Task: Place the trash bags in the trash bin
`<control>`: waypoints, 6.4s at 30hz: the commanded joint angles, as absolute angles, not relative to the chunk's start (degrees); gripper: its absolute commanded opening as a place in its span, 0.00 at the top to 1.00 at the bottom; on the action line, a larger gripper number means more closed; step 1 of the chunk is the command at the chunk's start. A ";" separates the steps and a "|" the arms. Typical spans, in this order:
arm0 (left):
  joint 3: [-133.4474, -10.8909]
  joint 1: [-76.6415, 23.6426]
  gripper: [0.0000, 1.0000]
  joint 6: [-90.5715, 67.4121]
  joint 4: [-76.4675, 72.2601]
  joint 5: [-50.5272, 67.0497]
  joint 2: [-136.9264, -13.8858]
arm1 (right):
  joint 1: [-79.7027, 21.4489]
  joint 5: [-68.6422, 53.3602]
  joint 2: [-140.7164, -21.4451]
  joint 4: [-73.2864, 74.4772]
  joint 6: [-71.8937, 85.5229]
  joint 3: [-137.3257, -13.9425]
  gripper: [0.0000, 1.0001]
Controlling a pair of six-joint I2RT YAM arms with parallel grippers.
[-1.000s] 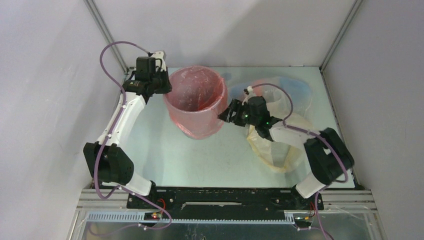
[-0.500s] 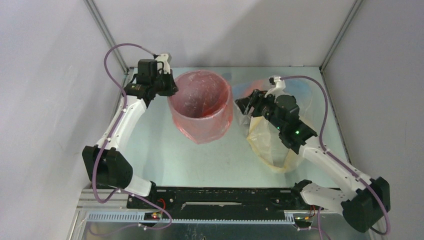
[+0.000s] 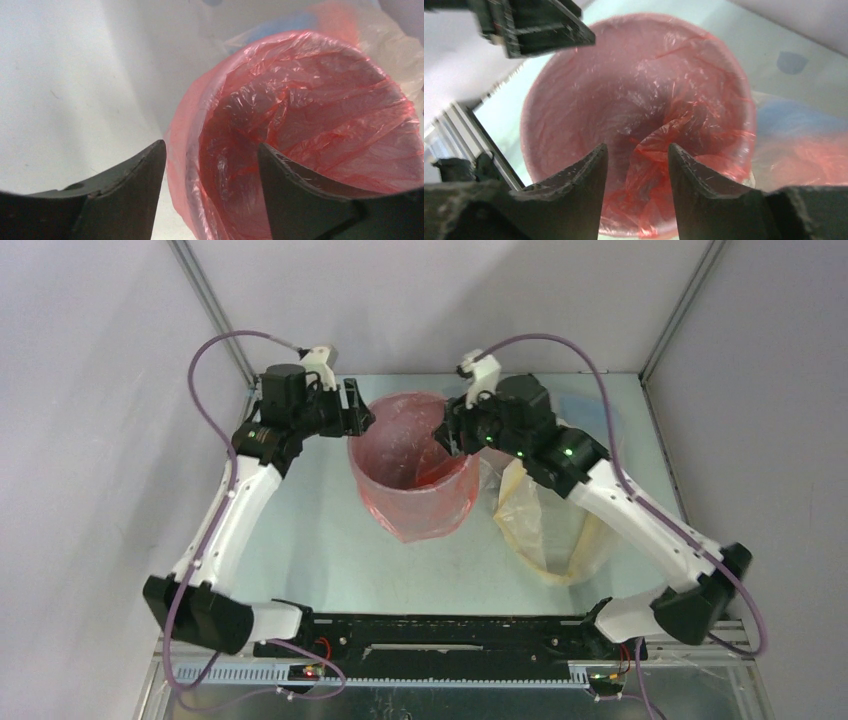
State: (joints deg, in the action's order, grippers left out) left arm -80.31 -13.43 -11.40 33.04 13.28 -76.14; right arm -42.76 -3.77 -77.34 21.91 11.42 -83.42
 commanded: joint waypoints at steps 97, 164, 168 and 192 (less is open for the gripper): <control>-27.58 11.26 0.24 -55.25 -10.69 30.10 -44.01 | -48.07 0.00 -124.50 50.63 5.78 -115.78 0.95; -33.43 0.80 0.05 -57.56 -31.43 25.67 -85.51 | -37.30 8.16 -102.53 47.12 17.68 -108.23 0.35; -30.49 1.28 0.03 -56.11 -29.57 22.63 -80.09 | -37.44 9.19 -104.31 46.39 17.89 -109.67 0.41; -24.90 1.79 0.00 -49.72 -15.09 7.30 -60.68 | -30.91 10.98 -124.80 35.99 20.67 -137.21 0.51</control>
State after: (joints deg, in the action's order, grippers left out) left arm -22.81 1.32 -52.27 -15.64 9.13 -61.43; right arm -32.56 10.37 -124.73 42.70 19.75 -134.21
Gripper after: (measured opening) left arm 0.996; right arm 0.344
